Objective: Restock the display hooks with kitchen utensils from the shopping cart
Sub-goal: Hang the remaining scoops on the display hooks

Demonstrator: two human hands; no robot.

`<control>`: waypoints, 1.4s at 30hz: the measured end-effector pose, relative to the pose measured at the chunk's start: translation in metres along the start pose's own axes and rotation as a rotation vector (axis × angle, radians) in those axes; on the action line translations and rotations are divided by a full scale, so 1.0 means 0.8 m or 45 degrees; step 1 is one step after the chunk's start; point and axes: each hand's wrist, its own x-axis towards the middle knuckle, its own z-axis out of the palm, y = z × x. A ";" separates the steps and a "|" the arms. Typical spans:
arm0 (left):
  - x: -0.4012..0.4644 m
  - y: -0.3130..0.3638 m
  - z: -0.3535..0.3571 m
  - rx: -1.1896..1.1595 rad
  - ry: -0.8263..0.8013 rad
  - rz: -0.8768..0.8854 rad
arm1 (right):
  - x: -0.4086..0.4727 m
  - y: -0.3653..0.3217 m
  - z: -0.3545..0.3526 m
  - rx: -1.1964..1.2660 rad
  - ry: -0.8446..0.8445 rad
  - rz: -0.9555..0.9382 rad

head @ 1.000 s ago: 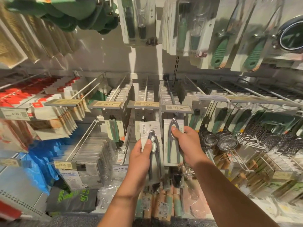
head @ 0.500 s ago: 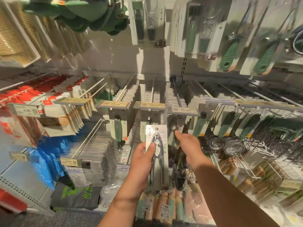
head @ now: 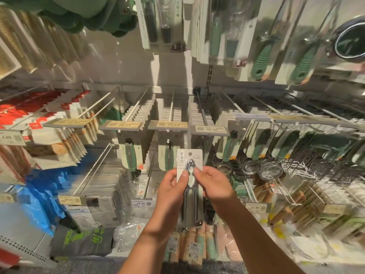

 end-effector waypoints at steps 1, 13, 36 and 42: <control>-0.001 0.000 0.002 0.007 -0.007 0.004 | -0.002 0.001 0.000 0.013 0.000 -0.032; 0.003 -0.008 0.016 0.056 -0.101 -0.014 | -0.011 -0.026 -0.009 0.088 0.164 -0.234; 0.030 -0.015 0.009 0.055 0.070 -0.139 | 0.102 -0.028 -0.013 -0.243 0.383 0.039; 0.029 -0.017 0.015 0.049 0.102 -0.134 | 0.099 -0.029 -0.014 -0.193 0.452 0.027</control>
